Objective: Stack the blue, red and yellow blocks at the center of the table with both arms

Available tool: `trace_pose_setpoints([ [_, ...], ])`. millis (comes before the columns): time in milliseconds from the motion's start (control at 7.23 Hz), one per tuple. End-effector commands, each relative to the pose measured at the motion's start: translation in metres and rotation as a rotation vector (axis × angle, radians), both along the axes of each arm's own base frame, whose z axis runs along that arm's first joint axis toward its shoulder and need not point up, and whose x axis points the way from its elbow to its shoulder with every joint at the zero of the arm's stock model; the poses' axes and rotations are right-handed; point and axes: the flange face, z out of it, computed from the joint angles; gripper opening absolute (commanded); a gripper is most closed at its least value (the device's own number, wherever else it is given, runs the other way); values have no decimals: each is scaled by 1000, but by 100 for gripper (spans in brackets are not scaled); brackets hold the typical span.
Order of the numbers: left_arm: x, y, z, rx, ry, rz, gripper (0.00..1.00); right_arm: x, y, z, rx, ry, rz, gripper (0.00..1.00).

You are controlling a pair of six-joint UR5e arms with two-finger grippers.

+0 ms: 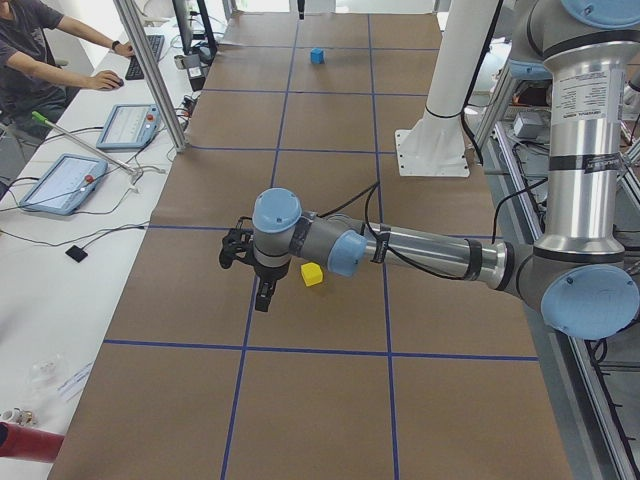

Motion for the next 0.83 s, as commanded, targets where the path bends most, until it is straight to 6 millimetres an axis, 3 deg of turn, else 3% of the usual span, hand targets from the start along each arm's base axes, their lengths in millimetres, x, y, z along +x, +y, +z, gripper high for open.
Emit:
trace_pose_setpoints([
  [0,-5,1,14,-8,-58,-13,100,1,5,8,-16,2,1,100],
  [277,-4,2,33,31,-121,93,100,1,4,9,-20,2,3,100],
  [554,-9,11,36,1,-120,85,100,1,5,7,-15,2,3,100],
  [692,-8,19,50,-9,-118,88,100,0,5,6,-16,-3,1,100],
])
